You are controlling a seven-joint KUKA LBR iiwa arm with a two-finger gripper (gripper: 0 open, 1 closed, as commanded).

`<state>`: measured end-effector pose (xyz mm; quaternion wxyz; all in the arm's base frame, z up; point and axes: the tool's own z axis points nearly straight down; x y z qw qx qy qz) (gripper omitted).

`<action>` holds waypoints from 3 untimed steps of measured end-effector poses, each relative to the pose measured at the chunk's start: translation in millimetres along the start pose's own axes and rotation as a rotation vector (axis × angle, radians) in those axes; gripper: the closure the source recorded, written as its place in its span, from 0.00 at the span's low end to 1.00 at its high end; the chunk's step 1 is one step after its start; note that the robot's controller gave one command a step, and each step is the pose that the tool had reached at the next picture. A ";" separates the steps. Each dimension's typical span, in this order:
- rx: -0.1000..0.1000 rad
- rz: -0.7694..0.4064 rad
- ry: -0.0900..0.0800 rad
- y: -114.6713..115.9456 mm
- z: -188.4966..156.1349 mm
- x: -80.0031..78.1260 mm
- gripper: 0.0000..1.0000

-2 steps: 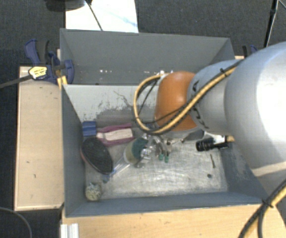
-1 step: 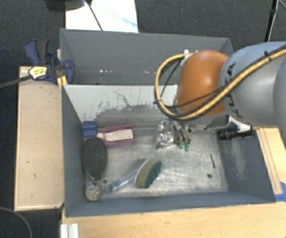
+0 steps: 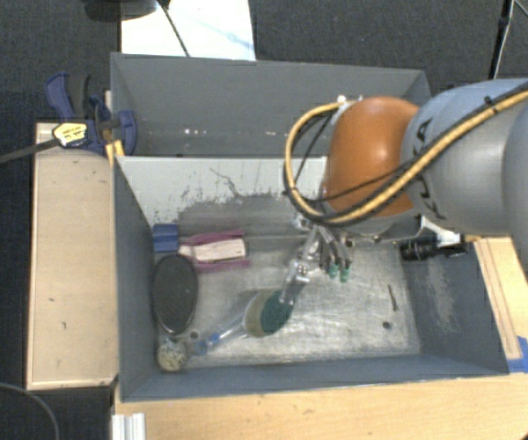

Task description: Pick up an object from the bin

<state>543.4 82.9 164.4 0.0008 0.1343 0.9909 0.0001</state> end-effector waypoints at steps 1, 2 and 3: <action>0.007 0.013 0.011 15.2 88.6 39.0 0.00; -0.001 0.008 0.012 19.5 85.8 39.8 1.00; -0.004 0.015 -0.007 13.2 -68.9 42.6 1.00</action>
Offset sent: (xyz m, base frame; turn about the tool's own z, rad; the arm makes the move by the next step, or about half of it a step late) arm -0.0322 0.0267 -0.0889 0.0161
